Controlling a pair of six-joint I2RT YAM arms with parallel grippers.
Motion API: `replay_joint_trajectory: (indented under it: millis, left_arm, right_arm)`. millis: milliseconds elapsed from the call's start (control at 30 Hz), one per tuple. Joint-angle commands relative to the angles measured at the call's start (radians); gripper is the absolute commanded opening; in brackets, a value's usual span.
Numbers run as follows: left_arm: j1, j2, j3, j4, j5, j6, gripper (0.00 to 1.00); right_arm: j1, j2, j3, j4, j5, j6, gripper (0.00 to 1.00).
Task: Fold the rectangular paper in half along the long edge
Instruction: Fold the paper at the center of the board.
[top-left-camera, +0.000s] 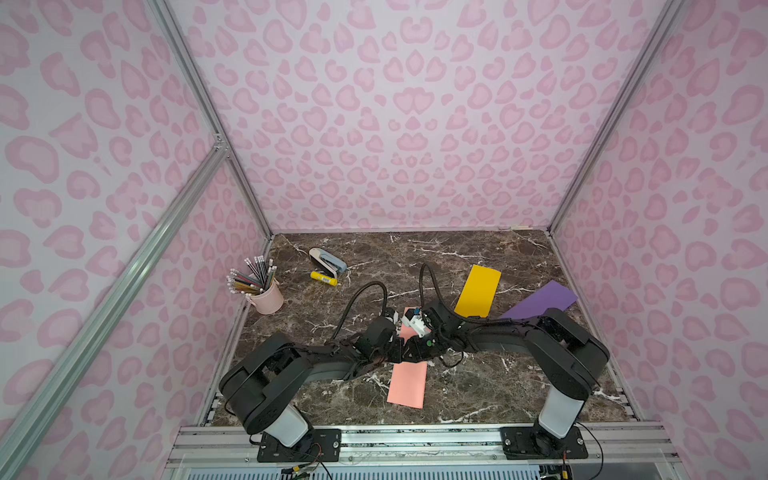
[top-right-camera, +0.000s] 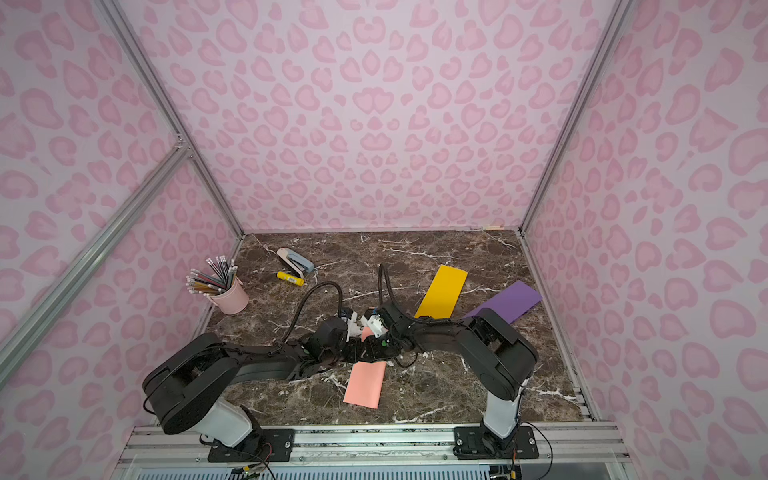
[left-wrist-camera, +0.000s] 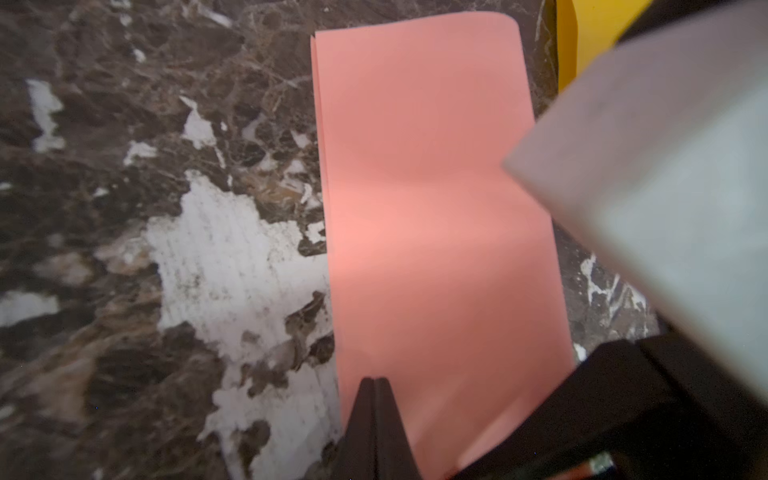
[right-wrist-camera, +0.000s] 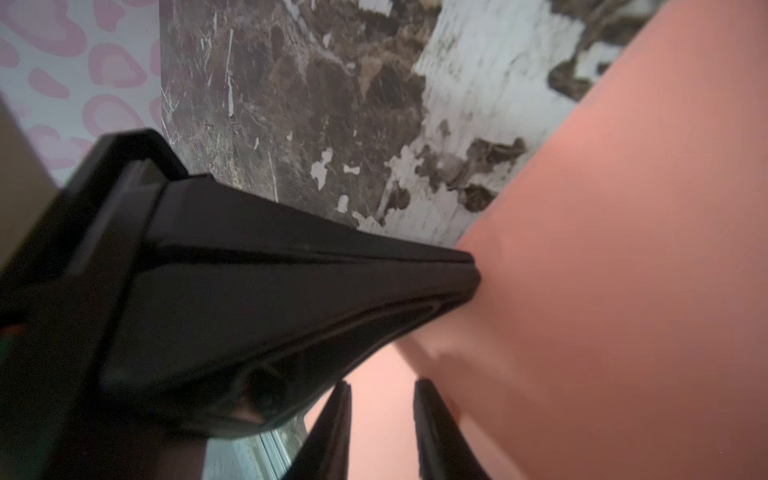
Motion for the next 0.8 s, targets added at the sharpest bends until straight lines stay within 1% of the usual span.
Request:
replay_joint_trajectory:
  millis: [0,167,367,533,767]
  left_arm:
    - [0.0,-0.005,-0.015,-0.084,-0.022,-0.008,0.04]
    - [0.0,-0.008,-0.019,-0.088,-0.025,-0.006,0.04]
    - [0.0,-0.001,-0.017,-0.088,-0.024,-0.004,0.04]
    - [0.0,-0.004,-0.015,-0.093,-0.024,-0.005,0.04]
    - [0.0,-0.008,-0.024,-0.093,-0.028,-0.005,0.04]
  right_arm:
    - [-0.015,-0.038,0.007,-0.011,0.009,-0.016,0.3]
    - [-0.061,-0.09,-0.026,0.006,0.034,0.014,0.22]
    - [-0.063,-0.053,-0.023,-0.001,0.072,0.015,0.15]
    - [-0.073,-0.026,-0.056,0.013,0.088,0.026,0.11]
    - [-0.127,-0.086,-0.171,0.042,0.093,0.035,0.09]
